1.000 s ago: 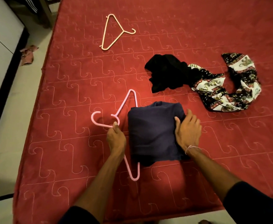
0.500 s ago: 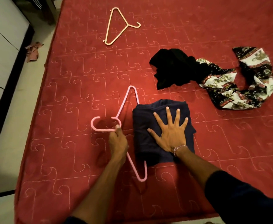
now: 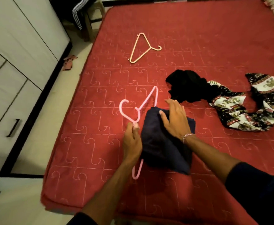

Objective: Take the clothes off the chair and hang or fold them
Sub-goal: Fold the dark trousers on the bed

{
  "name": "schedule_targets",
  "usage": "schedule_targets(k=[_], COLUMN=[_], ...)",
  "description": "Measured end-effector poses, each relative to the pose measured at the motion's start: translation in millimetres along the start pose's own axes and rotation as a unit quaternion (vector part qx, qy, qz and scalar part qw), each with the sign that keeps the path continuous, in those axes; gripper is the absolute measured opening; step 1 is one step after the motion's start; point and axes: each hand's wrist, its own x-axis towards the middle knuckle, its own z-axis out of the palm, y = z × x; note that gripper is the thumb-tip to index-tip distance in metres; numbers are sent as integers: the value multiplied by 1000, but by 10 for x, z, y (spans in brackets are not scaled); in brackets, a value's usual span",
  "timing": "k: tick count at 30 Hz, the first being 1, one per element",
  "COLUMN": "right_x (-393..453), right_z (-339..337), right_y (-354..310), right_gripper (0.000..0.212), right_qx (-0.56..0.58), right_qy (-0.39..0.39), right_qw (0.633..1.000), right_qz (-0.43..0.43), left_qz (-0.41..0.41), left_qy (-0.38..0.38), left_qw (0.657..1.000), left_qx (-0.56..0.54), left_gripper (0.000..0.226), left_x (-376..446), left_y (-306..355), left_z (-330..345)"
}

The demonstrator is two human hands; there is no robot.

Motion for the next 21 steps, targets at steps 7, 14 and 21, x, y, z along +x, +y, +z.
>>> schedule_targets(k=[7,14,21], right_x=[723,1098,989], right_z=[-493,-990,-1442], right_y=[-779,-1615,-2760], right_gripper=[60,47,83], right_qx=[-76,-181,-137], right_qy=[-46,48,-2], right_qw=[982,933,919], right_qz=[-167,-308,-370], left_qz=[114,132,120], left_qy=[-53,-67,-8], left_qw=[992,989,986], left_qx=[-32,24,115], left_gripper=[33,31,26], left_x=[140,287,73], left_y=[731,1341,2106], left_z=[-704,-1789,-3236])
